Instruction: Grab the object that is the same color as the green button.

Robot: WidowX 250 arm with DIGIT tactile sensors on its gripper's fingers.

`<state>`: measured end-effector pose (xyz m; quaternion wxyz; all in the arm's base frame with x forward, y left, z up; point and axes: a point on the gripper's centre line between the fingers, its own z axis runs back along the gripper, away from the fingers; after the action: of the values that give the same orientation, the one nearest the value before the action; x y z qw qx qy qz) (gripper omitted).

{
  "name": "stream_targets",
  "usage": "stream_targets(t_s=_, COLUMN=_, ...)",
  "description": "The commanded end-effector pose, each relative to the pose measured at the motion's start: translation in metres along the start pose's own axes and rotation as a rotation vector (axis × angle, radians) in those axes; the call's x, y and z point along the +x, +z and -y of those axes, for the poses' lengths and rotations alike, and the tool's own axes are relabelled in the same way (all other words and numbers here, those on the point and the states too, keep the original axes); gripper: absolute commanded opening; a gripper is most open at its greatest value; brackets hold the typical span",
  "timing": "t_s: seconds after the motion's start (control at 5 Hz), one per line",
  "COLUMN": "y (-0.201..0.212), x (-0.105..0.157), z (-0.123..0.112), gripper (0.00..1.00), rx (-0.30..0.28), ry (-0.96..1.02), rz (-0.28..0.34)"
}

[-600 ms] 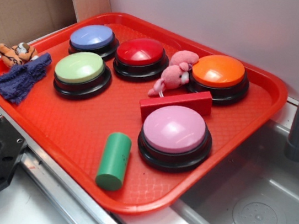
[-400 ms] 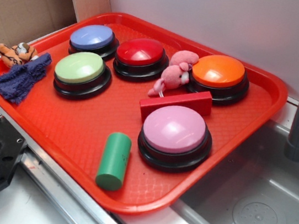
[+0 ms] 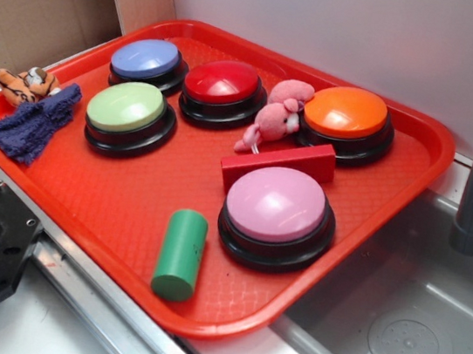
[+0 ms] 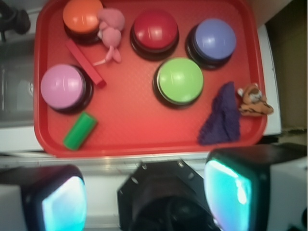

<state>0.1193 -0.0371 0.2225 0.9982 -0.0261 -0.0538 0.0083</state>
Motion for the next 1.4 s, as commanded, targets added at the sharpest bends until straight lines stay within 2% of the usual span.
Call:
stream_targets(t_s=0.0, y=-0.026, x=0.007, z=0.046, gripper=1.0, rx=-0.025, ry=0.032, rz=0.068)
stream_targets(t_s=0.2, y=-0.043, x=0.007, z=0.067, gripper=1.0, rx=-0.054, ry=0.07, rz=0.098)
stream_targets(t_s=0.4, y=-0.072, x=0.011, z=0.09, gripper=1.0, rx=-0.083, ry=0.116, rz=0.094)
stream_targets(t_s=0.6, y=-0.102, x=0.013, z=0.104, gripper=1.0, rx=-0.04, ry=0.216, rz=0.098)
stream_targets(t_s=1.0, y=-0.146, x=0.011, z=0.112, gripper=1.0, rx=-0.048, ry=0.33, rz=0.114)
stream_targets(t_s=1.2, y=-0.165, x=0.004, z=0.108, gripper=1.0, rx=-0.062, ry=0.353, rz=0.089)
